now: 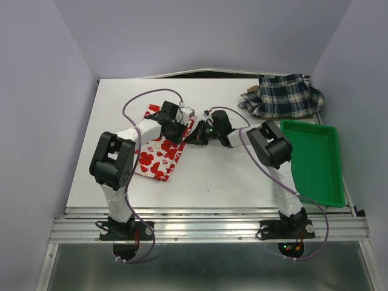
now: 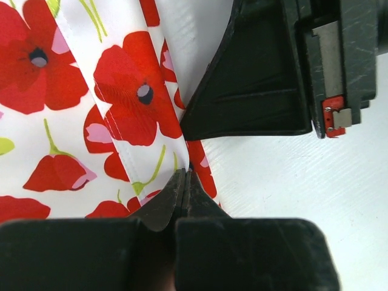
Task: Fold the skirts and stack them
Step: Fold the skirt
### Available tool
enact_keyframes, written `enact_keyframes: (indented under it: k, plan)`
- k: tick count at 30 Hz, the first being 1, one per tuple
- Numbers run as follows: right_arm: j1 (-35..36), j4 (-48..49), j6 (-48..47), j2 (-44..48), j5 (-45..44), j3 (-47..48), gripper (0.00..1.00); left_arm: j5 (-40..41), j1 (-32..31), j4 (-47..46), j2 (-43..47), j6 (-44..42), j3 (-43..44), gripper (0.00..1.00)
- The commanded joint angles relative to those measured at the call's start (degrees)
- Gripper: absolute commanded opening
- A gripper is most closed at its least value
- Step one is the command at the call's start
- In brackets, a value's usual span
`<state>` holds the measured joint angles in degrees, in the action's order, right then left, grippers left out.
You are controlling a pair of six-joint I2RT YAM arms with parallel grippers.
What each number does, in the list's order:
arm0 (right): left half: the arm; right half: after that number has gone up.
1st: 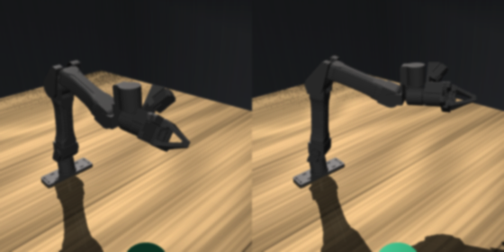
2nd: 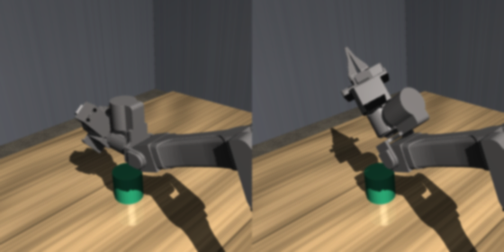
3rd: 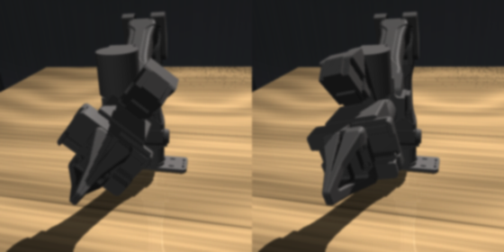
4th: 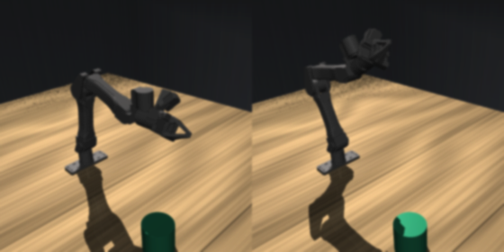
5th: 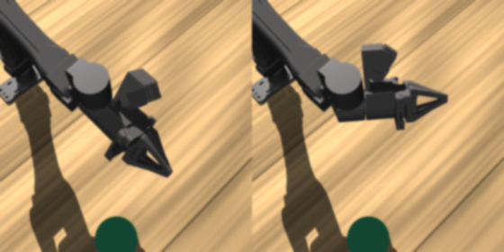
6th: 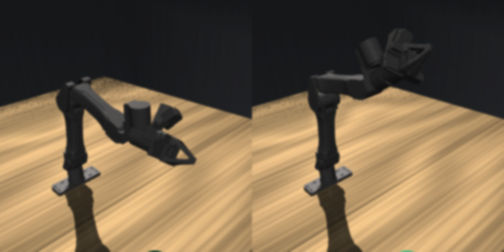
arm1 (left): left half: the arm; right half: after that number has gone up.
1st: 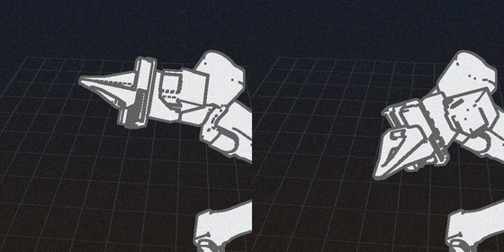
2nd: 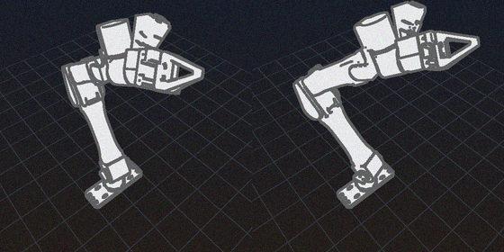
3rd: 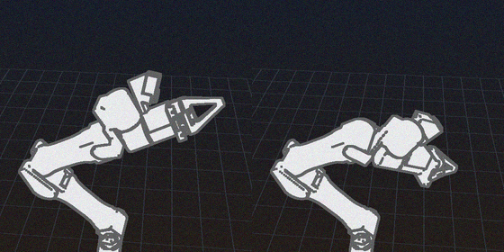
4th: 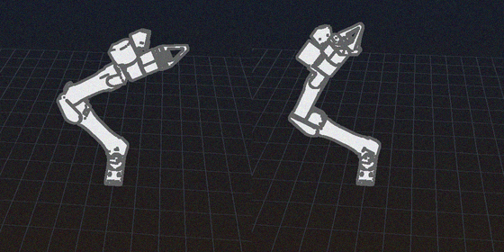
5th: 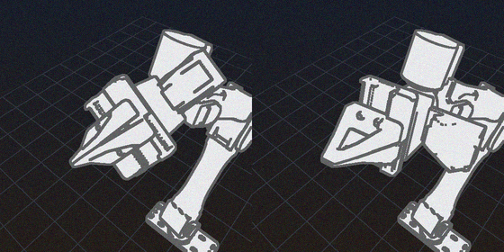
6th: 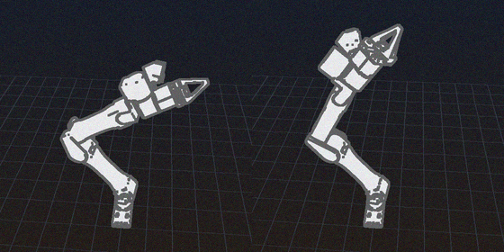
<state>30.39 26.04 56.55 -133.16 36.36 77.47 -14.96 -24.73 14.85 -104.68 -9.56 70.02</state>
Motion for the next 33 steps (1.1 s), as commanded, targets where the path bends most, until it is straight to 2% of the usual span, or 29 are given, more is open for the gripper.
enact_keyframes:
  k: [1,9,11,13,14,15,18,23,33]
  plan:
    - [0.63,-4.77,-2.15,-2.63,-4.01,-1.44,0.01,-1.83,-0.41,0.53,-1.4,0.86,1.79,0.0]
    - [0.63,-4.69,-2.68,-1.84,-3.58,-2.24,0.01,-2.53,-0.41,-0.7,-4.91,1.92,3.28,0.0]
    - [0.63,-4.69,-2.59,-1.4,-2.97,-2.5,0.05,-2.62,-0.41,-0.79,-5.27,1.92,3.37,0.0]
    - [0.63,-4.6,-2.76,0.18,-2.35,-3.99,0.2,-2.62,-0.32,-0.61,-5.53,1.65,3.11,0.0]
    - [-0.15,-4.51,-3.29,1.05,-2.61,-4.69,0.32,-2.79,-0.23,-0.53,-5.27,1.39,2.67,0.0]
    - [-0.16,-4.51,-3.47,3.06,-3.04,-5.48,0.38,-2.79,-0.14,-0.61,-5.01,1.3,2.32,0.0]
    - [-1.3,-3.9,-2.77,5.37,-4.98,-7.51,0.46,-3.23,0.03,-1.23,-4.39,1.04,1.18,0.0]
    - [-1.3,-1.62,2.93,3.44,-5.06,-5.66,0.46,-5.43,0.03,-2.28,-4.48,1.12,0.47,0.0]
    - [-0.69,-1.87,4.54,-0.95,-9.99,-3.39,0.49,-6.75,0.03,-2.55,-4.74,0.69,0.03,0.0]
